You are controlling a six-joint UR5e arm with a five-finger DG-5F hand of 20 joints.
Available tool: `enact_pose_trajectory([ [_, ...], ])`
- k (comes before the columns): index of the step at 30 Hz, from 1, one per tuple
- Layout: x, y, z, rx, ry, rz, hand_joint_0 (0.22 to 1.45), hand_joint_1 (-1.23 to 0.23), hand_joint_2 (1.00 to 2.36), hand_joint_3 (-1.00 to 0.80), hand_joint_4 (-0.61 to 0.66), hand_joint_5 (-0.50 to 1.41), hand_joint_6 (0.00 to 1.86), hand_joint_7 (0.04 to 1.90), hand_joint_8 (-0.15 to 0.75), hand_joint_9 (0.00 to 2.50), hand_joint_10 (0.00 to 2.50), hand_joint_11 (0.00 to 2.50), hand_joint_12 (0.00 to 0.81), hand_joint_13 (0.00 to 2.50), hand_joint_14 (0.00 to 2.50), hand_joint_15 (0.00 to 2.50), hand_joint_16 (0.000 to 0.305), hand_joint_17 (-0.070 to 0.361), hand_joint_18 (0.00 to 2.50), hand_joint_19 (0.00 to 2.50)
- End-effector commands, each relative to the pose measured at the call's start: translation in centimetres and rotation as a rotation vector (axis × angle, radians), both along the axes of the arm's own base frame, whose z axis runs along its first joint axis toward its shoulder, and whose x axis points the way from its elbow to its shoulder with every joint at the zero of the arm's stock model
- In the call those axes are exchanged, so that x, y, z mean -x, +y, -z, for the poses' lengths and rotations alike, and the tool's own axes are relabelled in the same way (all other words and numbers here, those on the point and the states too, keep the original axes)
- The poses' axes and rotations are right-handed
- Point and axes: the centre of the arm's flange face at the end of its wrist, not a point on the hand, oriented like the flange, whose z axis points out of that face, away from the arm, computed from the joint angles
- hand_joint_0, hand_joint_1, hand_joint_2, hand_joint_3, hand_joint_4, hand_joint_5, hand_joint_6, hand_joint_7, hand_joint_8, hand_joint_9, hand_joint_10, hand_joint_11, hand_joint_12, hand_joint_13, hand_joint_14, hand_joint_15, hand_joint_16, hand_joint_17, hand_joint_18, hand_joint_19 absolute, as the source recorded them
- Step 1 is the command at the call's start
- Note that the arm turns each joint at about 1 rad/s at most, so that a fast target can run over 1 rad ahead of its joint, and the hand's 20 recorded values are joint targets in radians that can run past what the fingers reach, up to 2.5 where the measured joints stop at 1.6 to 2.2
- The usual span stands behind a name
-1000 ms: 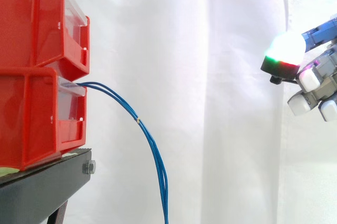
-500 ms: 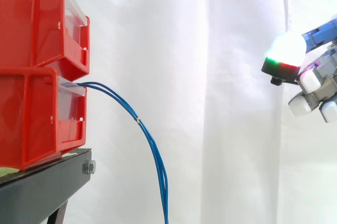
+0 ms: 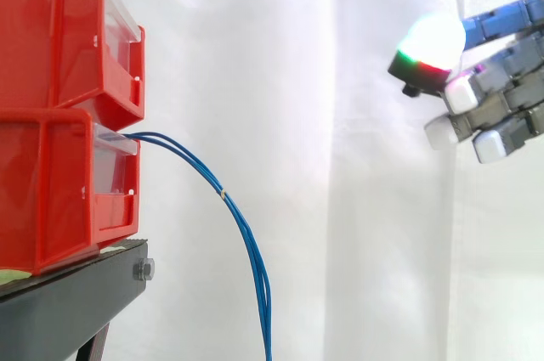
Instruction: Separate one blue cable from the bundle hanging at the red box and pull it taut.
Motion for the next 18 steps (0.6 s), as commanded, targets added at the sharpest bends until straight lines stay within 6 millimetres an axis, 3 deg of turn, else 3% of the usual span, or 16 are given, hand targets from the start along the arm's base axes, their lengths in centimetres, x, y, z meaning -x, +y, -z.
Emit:
enact_pose_trajectory([
  [1,-0.5,0.2,0.4,0.003,-0.014,-0.001,0.57,-0.50,1.00,-0.50,0.29,-0.18,0.50,0.91,0.286,0.58,0.01,0.43,0.304,0.42,0.01,0.24,0.040,0.090,0.44,0.39],
  [9,-1.6,0.4,3.9,0.001,0.031,0.023,0.57,-0.50,1.00,-0.50,0.28,-0.18,0.50,0.92,0.287,0.59,0.01,0.43,0.304,0.42,0.01,0.24,0.040,0.090,0.44,0.39],
  [18,-2.5,0.7,4.7,0.041,0.000,0.074,0.57,-0.50,1.00,-0.50,0.29,-0.18,0.50,0.92,0.289,0.58,0.01,0.42,0.303,0.42,0.01,0.25,0.040,0.090,0.44,0.39],
])
